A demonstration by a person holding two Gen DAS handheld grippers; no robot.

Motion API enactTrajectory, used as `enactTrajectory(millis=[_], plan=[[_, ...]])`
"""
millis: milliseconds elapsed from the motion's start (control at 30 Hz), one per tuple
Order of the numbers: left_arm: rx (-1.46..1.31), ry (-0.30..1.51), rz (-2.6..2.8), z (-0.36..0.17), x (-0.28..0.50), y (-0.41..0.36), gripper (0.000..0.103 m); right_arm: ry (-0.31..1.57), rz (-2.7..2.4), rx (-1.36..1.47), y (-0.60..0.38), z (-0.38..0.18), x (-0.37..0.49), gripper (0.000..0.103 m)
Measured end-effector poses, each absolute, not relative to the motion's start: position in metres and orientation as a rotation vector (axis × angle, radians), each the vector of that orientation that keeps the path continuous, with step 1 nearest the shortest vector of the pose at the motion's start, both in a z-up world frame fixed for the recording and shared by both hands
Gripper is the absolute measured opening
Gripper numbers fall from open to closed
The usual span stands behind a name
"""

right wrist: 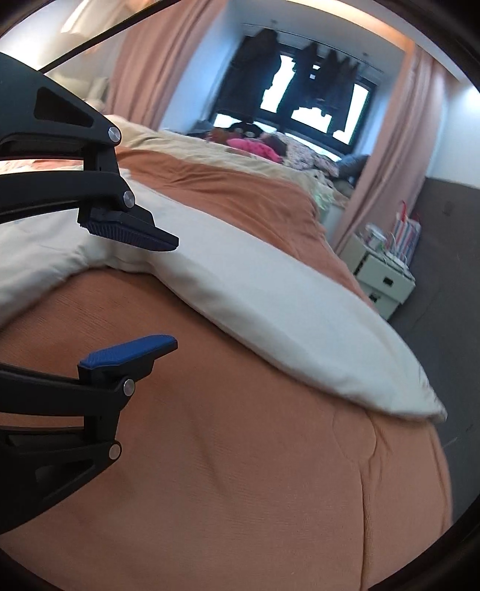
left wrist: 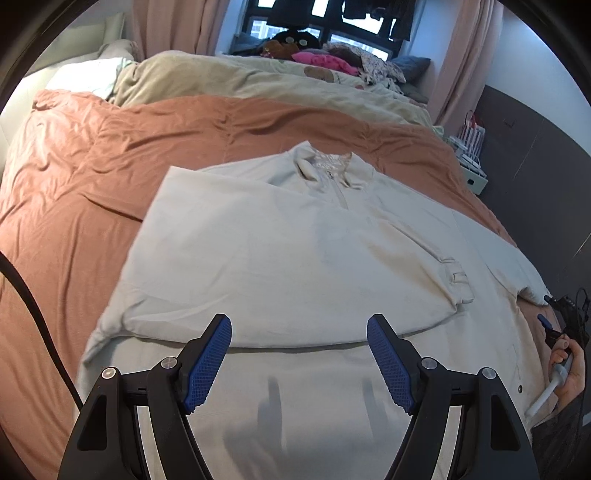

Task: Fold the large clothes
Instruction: 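Lift the other sleeve with the right tool and carry it across the jacket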

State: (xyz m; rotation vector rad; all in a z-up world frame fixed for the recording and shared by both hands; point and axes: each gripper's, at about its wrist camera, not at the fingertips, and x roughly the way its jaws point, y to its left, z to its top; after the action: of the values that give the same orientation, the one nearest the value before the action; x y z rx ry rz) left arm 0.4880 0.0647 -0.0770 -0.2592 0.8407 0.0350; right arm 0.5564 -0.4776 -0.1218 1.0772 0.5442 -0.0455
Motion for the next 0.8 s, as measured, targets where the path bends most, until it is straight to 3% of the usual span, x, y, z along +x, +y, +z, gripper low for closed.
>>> enactTrajectory(millis=[167, 500, 533, 567, 600, 800], plan=[[-0.230, 0.868, 0.020, -0.087, 0.507, 0.046, 0.077, 0.562, -0.064, 1.103, -0.471, -0.132, 0.569, 0.036], [-0.183, 0.912, -0.024, -0.100, 0.546, 0.022, 0.077, 0.545, -0.066, 1.123, -0.482, -0.142, 0.566, 0.035], [-0.180, 0.913, -0.035, -0.101, 0.547, 0.019, 0.077, 0.541, -0.066, 1.114, -0.482, -0.142, 0.569, 0.029], [-0.173, 0.914, -0.043, -0.102, 0.546, 0.018, 0.077, 0.536, -0.064, 1.098, -0.481, -0.142, 0.571, 0.013], [-0.165, 0.915, -0.048, -0.102, 0.545, 0.017, 0.077, 0.532, -0.054, 1.084, -0.479, -0.145, 0.576, 0.004], [-0.151, 0.924, -0.049, -0.100, 0.531, 0.027, 0.077, 0.419, -0.014, 1.013, -0.459, -0.111, 0.554, 0.001]])
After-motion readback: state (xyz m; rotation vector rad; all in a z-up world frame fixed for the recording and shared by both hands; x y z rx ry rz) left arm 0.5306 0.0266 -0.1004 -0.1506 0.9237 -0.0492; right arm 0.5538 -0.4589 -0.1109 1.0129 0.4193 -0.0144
